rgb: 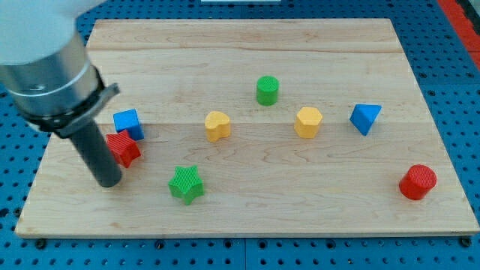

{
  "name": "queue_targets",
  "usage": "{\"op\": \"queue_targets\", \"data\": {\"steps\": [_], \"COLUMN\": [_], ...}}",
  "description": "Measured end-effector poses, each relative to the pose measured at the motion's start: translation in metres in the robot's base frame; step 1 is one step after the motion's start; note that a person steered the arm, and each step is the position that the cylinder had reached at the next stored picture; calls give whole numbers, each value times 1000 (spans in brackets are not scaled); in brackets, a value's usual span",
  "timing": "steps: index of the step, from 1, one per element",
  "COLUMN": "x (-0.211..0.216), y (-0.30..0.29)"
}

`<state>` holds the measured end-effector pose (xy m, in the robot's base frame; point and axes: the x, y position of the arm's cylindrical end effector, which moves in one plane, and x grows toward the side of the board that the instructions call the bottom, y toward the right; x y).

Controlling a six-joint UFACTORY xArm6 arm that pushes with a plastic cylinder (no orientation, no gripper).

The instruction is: Move the red star closer towards the green star

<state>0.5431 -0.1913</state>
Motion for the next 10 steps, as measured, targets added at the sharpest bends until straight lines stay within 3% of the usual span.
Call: {"op": "queue_targets", "data": {"steps": [2, 4, 5, 8, 10], "x": [-40, -39, -24, -103, -121], "y": [-25, 52, 56, 69, 75]}}
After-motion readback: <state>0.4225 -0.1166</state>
